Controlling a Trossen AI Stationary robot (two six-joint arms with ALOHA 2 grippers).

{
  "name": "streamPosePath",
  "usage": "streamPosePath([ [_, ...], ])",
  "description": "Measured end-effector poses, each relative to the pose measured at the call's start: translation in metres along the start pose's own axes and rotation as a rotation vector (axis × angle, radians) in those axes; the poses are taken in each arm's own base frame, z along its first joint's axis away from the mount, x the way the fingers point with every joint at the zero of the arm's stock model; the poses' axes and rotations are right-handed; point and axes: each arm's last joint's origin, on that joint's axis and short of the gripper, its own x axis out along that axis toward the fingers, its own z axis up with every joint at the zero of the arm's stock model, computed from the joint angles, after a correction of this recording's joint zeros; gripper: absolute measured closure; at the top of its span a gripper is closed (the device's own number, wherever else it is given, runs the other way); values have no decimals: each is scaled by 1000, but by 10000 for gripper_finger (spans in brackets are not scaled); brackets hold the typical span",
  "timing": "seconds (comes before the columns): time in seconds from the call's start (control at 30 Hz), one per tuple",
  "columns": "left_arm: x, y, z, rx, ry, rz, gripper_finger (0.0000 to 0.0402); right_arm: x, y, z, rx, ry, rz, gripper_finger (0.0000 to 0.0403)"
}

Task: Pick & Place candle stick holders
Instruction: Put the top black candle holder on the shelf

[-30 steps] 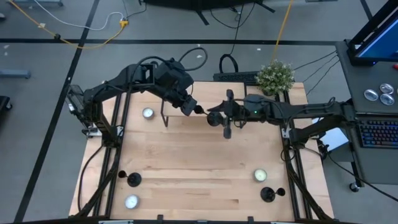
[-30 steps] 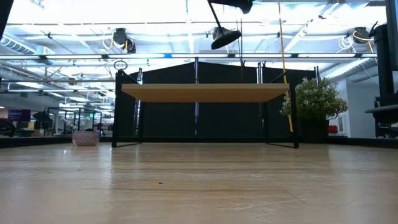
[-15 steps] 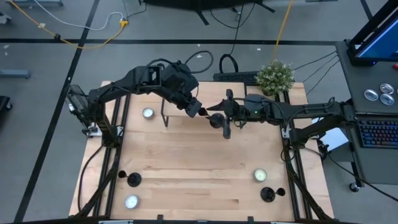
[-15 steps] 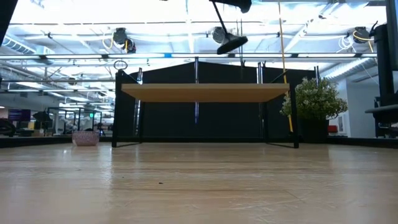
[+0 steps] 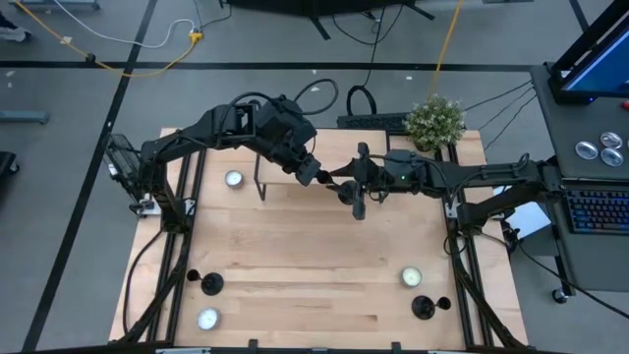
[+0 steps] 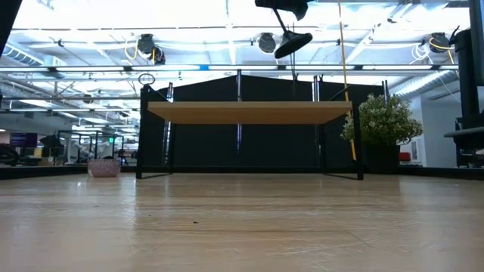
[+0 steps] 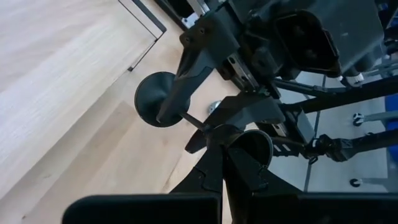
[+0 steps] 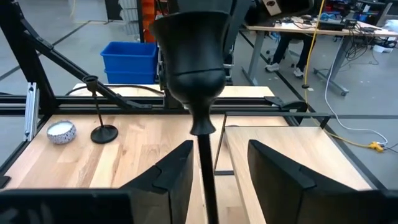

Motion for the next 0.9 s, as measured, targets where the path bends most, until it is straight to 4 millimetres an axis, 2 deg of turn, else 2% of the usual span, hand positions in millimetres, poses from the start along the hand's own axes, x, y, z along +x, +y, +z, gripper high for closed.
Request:
streamPosePath([
  [0.3,0,2,-2,-6,16,20,401,0,0,0,1,0,-3,271],
  [0.77,0,3,-2,6,9,41,401,0,0,0,1,1,1,354],
  [0.9,0,3,-2,10,8,41,401,0,0,0,-8,1,5,389],
])
